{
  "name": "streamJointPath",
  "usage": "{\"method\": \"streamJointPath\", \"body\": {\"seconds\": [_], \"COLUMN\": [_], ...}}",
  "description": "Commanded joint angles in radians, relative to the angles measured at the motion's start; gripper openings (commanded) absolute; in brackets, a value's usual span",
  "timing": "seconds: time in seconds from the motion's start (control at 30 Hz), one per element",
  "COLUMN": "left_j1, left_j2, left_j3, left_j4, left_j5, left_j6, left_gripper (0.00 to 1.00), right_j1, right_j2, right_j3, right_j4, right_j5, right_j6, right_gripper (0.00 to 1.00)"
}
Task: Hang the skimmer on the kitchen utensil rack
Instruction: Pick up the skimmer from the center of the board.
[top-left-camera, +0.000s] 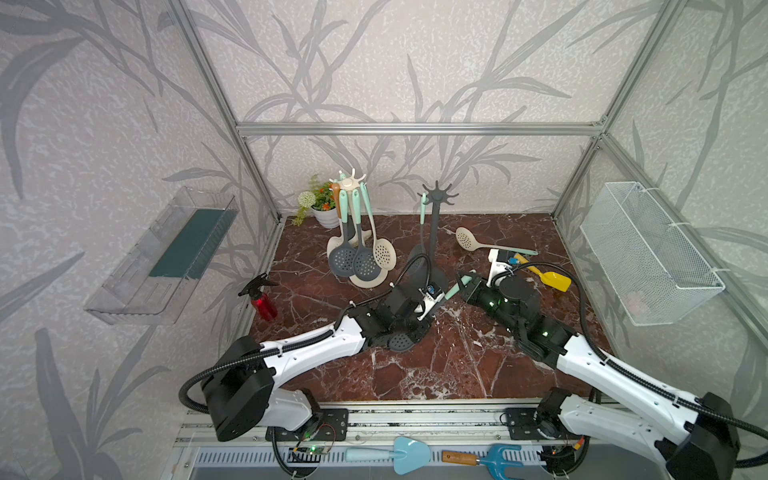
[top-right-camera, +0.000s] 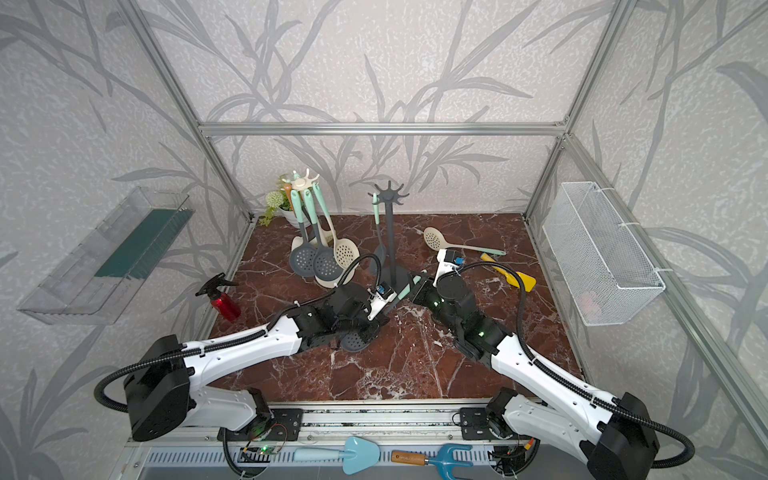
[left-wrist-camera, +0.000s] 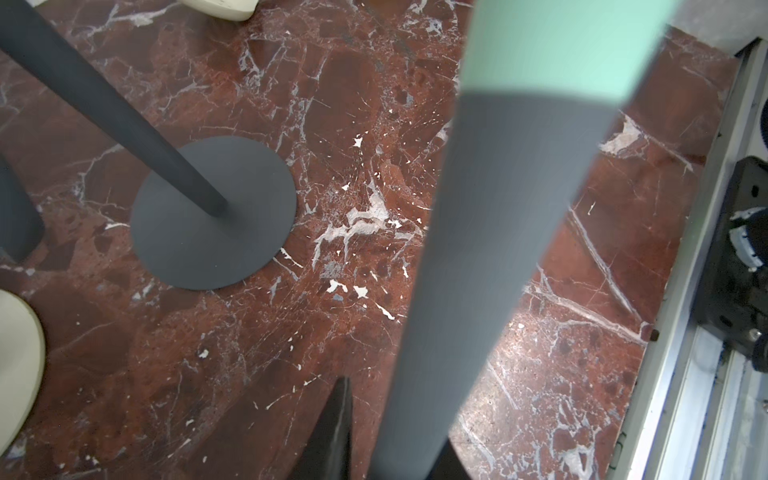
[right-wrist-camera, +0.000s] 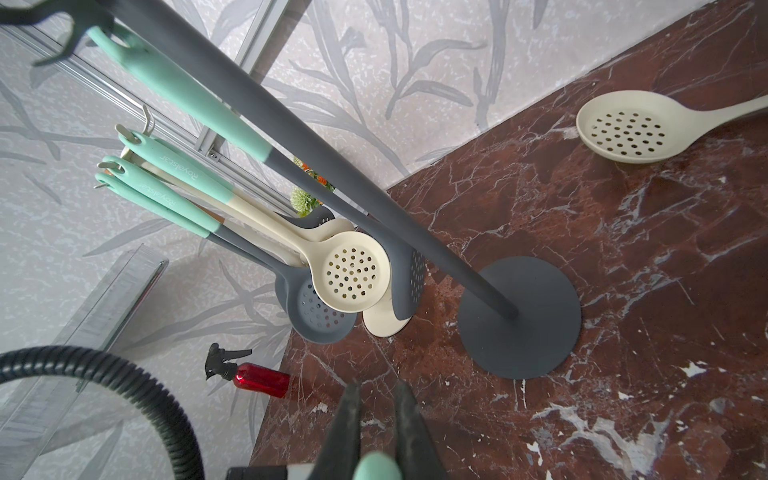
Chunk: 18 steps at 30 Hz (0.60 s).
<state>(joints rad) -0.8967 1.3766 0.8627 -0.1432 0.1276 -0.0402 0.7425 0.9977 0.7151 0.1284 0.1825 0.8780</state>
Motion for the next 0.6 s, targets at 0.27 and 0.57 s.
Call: {"method": "streamJointPath", "body": {"seconds": [0.27, 0.57], "left_j1": [0.001, 0.014], "left_j2": [-0.023, -0.136], "left_j3": [-0.009, -0.05], "left_j4": [0.025, 0.065], "left_j5": [-0.017, -0.131], "left_j6": [-0.023, -0.066], "left_gripper": [0.0, 0.0], "right_j1": [0.007, 0.006], "right_j2": [-0.039, -0.194], "right_j3": [0.056, 0.063], "right_j4": [-0.006, -0.14], "right_j5": [-0.057, -0.024], "right_j6": [-0.126, -0.348], "right_gripper": [0.24, 0.53]}}
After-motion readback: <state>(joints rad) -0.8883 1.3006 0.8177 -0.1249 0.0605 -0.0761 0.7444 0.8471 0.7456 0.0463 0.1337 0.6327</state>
